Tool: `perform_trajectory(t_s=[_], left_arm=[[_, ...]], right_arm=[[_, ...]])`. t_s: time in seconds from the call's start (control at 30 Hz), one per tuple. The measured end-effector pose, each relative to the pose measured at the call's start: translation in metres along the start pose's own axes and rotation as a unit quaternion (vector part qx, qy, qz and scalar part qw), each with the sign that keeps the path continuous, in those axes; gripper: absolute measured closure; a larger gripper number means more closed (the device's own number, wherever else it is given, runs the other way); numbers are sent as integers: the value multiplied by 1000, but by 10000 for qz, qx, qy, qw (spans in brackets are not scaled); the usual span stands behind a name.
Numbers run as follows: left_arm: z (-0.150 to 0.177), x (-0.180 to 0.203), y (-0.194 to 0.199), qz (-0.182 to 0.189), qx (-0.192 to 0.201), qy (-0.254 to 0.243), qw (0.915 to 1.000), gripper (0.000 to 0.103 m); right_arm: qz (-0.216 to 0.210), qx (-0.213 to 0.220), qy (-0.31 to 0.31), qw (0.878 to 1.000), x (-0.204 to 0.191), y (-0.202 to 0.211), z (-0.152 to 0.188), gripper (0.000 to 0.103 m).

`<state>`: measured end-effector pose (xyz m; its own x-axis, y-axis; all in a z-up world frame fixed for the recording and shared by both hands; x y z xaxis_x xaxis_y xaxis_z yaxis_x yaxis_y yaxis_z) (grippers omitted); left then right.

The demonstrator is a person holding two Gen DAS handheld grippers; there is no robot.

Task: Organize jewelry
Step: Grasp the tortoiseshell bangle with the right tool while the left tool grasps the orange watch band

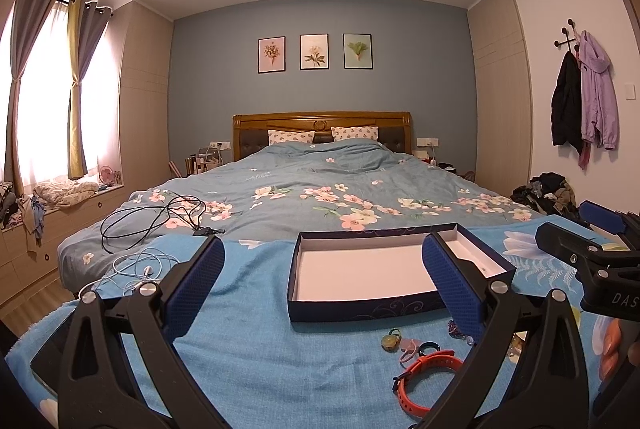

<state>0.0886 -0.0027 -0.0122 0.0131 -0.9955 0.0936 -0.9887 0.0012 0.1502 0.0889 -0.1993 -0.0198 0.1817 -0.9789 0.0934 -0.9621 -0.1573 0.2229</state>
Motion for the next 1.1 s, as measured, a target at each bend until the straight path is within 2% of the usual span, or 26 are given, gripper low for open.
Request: perform_trajectory(t_s=[0.23, 0.37, 0.53, 0.63, 0.7, 0.77, 0.8, 0.87, 1.03, 1.1], left_arm=[[3, -1, -1, 35, -49, 7, 10000, 6], [7, -1, -4, 120, -173, -25, 9998, 6], [17, 0, -9, 375, -501, -67, 9980, 6], [28, 2, -14, 628, -852, -131, 9943, 6], [40, 6, -18, 941, -1271, -181, 9873, 6], [53, 9, -23, 1143, -1605, -277, 9800, 6], [60, 10, -24, 1208, -1769, -350, 9762, 9], [71, 14, -28, 1390, -2060, -414, 9677, 15], [99, 30, -38, 1644, -2609, -535, 9498, 33], [111, 37, -40, 1730, -2870, -635, 9400, 39]], right_arm=[[-37, -45, 8, 10000, 1, 0, 1, 7], [-123, -238, 20, 9996, 4, -5, 5, 7], [-245, -651, 157, 9975, 8, -8, 18, 7], [-313, -1155, 245, 9925, 12, -14, 36, 7], [-350, -1431, 339, 9885, 13, -16, 48, 7], [-444, -1723, 387, 9833, 13, -19, 62, 16], [-509, -1834, 352, 9811, 14, -20, 67, 18], [-654, -2055, 204, 9763, 17, -22, 77, 28], [-858, -2493, 33, 9646, 24, -29, 97, 46], [-921, -2647, 49, 9599, 26, -35, 103, 55]])
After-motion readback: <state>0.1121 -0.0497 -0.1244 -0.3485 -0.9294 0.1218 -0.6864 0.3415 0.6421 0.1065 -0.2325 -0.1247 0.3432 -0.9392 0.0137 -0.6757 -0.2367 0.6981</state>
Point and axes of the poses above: each gripper's, at about its wrist camera, not at the fingertips, and y roughly against the way its jaws point, x to its right, z to its underside, the point moved 9 cm from there along -y, roughly the way its jaws point, and after that the axes turned 7 degrees about y, right-handed, at the moved point
